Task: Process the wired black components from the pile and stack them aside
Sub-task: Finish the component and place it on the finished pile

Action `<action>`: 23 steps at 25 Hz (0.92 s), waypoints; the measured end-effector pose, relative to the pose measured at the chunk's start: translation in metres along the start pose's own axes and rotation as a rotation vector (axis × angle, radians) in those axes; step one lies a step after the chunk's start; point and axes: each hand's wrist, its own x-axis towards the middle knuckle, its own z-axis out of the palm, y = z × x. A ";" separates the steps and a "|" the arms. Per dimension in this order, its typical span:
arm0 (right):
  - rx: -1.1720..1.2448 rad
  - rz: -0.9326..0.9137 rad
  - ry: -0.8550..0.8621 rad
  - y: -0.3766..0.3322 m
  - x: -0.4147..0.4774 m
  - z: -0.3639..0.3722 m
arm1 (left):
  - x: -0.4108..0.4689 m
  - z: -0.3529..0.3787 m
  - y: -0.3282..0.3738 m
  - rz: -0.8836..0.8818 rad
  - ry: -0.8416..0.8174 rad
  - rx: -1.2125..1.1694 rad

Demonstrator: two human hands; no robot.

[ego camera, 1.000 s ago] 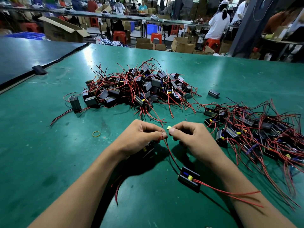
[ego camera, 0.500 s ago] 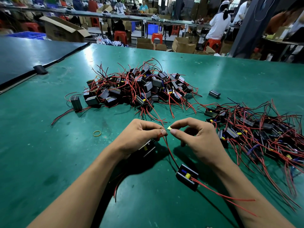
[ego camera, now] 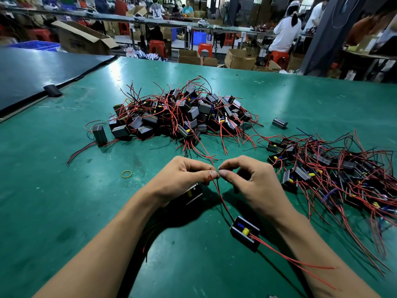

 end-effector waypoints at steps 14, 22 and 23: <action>0.365 0.541 0.290 0.022 0.013 -0.021 | 0.004 0.006 -0.002 -0.006 0.207 0.234; -0.392 0.245 0.081 -0.006 0.005 -0.013 | 0.004 0.014 -0.003 -0.001 0.054 0.170; -0.531 0.315 -0.010 -0.007 0.003 -0.008 | 0.003 0.013 -0.004 -0.006 0.032 0.175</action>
